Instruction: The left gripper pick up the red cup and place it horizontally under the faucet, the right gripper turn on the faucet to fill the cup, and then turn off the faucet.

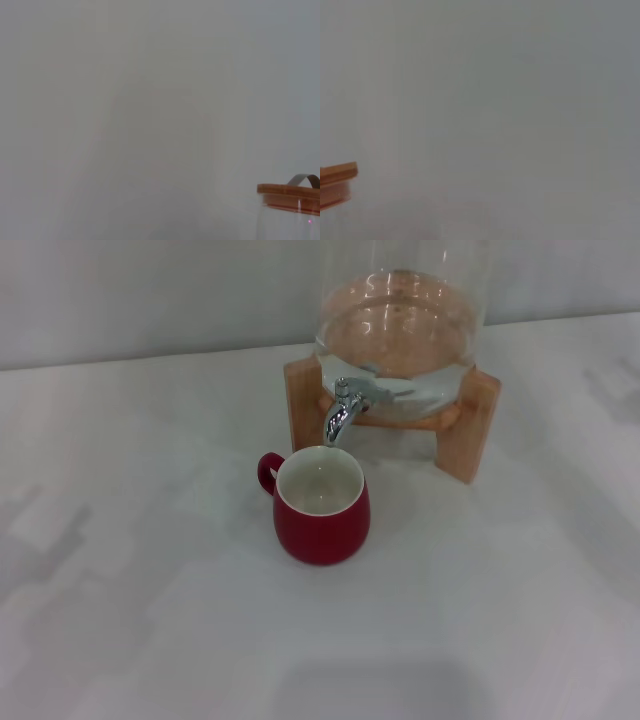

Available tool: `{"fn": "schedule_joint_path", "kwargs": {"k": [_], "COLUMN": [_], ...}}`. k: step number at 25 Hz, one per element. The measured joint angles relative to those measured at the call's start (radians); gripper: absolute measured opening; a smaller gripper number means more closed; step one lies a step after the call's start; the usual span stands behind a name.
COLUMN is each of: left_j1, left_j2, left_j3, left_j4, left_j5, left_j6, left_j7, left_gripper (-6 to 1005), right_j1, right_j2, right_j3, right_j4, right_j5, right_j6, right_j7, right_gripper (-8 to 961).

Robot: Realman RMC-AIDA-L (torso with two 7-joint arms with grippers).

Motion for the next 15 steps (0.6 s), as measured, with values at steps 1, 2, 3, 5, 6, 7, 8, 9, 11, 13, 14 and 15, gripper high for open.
{"fn": "schedule_joint_path", "kwargs": {"k": [1, 2, 3, 5, 6, 7, 8, 9, 11, 13, 14, 15], "left_j1": [0.0, 0.001, 0.003, 0.009, 0.012, 0.014, 0.016, 0.018, 0.023, 0.028, 0.032, 0.035], "left_j2": [0.0, 0.0, -0.001, -0.001, -0.001, -0.001, -0.001, -0.001, 0.0, 0.0, 0.0, 0.0], "left_j3": [-0.001, -0.001, -0.001, -0.001, -0.001, -0.001, -0.002, -0.002, -0.002, -0.002, -0.002, -0.002], "left_j4": [-0.001, 0.0, 0.002, 0.003, 0.003, 0.003, 0.004, 0.004, 0.006, 0.007, 0.008, 0.009], "left_j5": [0.0, 0.0, -0.002, -0.007, -0.01, -0.011, -0.012, -0.013, -0.016, -0.022, -0.027, -0.031], "left_j6": [0.001, 0.001, 0.001, 0.001, 0.001, 0.001, 0.001, 0.001, 0.001, 0.001, 0.001, 0.001], "left_j7": [0.0, -0.001, -0.002, -0.003, -0.003, -0.004, -0.004, -0.004, -0.004, -0.004, -0.005, -0.006], "left_gripper": [794, 797, 800, 807, 810, 810, 810, 810, 810, 810, 810, 810], "right_j1": [0.0, 0.0, 0.0, 0.0, 0.0, -0.001, -0.001, -0.001, -0.001, -0.004, -0.007, -0.015], "right_j2": [0.0, 0.0, 0.0, 0.0, 0.0, 0.0, 0.0, 0.0, 0.0, 0.0, 0.0, -0.001], "right_j3": [0.0, 0.0, 0.0, 0.0, 0.0, 0.0, 0.0, 0.0, 0.0, 0.0, 0.0, 0.001], "right_j4": [0.0, 0.001, 0.001, 0.002, 0.002, 0.003, 0.003, 0.003, 0.003, 0.005, 0.006, 0.008], "right_j5": [0.0, 0.0, 0.0, 0.0, 0.0, 0.0, 0.0, 0.0, 0.0, 0.0, 0.0, 0.0], "right_j6": [0.003, 0.006, 0.008, 0.012, 0.013, 0.014, 0.016, 0.018, 0.026, 0.04, 0.052, 0.073], "right_j7": [-0.001, -0.001, -0.002, -0.003, -0.003, -0.003, -0.003, -0.003, -0.003, -0.002, -0.001, -0.001], "right_gripper": [633, 633, 633, 633, 633, 633, 633, 633, 633, 633, 633, 633]}}
